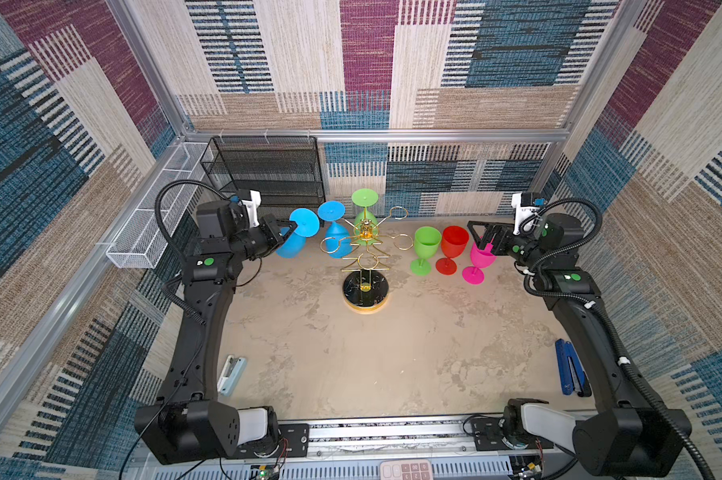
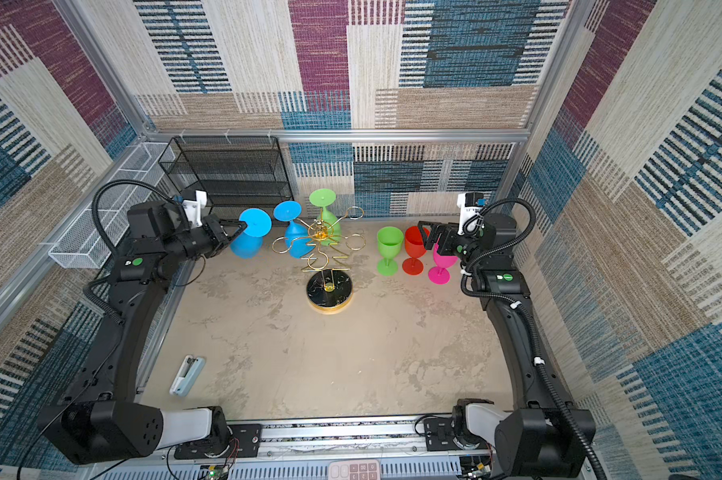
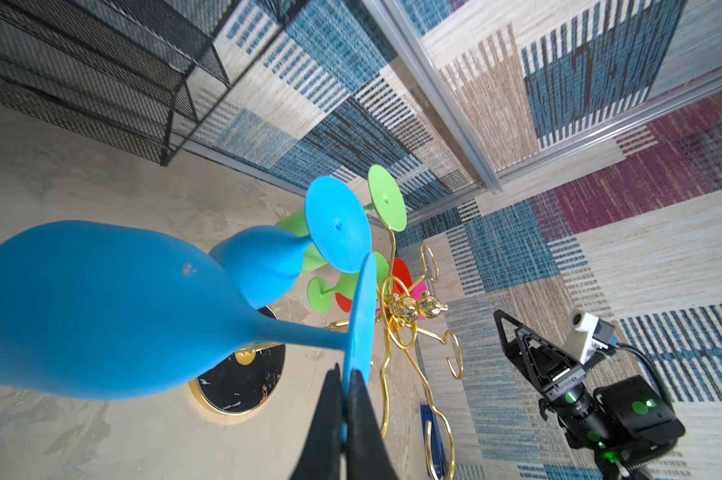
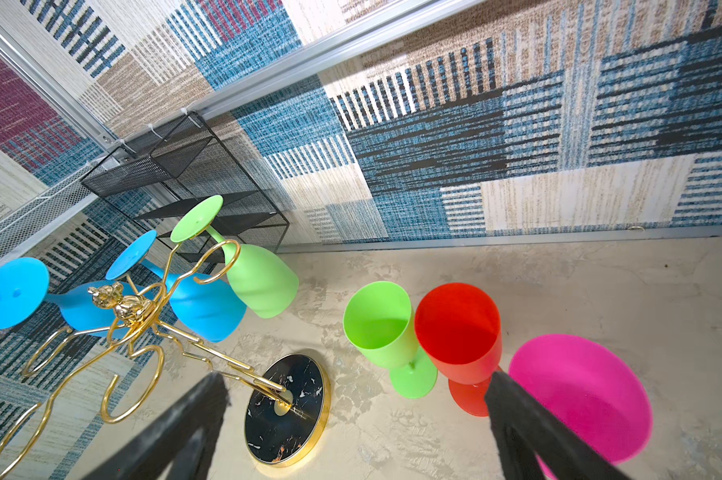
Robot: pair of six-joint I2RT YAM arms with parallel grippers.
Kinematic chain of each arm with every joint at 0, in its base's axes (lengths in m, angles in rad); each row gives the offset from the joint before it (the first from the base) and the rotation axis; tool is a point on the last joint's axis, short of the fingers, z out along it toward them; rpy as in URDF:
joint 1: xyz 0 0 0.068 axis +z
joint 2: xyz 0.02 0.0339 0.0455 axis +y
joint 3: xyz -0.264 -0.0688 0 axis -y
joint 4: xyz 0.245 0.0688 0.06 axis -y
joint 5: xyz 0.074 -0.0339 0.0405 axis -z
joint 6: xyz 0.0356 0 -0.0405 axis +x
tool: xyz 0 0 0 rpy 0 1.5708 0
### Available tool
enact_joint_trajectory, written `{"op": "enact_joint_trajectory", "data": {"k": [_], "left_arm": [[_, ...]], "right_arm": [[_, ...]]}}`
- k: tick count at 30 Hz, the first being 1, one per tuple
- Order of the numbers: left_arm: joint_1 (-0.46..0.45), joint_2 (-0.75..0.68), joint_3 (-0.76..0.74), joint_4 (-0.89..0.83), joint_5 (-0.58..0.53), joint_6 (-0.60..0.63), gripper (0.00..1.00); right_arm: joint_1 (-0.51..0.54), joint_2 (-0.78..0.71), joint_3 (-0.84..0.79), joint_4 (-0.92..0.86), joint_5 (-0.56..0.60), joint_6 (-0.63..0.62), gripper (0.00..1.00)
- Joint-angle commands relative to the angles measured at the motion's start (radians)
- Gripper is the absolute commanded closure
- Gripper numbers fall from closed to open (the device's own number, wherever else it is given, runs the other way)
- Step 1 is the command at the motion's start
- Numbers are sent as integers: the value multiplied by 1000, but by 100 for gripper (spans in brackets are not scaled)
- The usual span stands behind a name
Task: Take the wine glass off the wine glass rack
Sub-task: 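Slide the blue glass off the hook and lift it clear with the left gripper, then raise the blue glass above the rack while the right gripper reaches toward it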
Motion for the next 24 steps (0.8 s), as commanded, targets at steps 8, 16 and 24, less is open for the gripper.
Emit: {"op": "enact_joint_trajectory", "data": {"k": [8,16,24], "left_arm": [[119,-50,87,123,239,-135,100],[102,-96,131,218,362,-257,100],[57,-100,210,237,404,-300,100]], "right_arm": [[3,-16,19,49,-54,-32,1],[40,-85,25,167,-100,-87,1],[198,-77,71,214,-75,-184,1]]}}
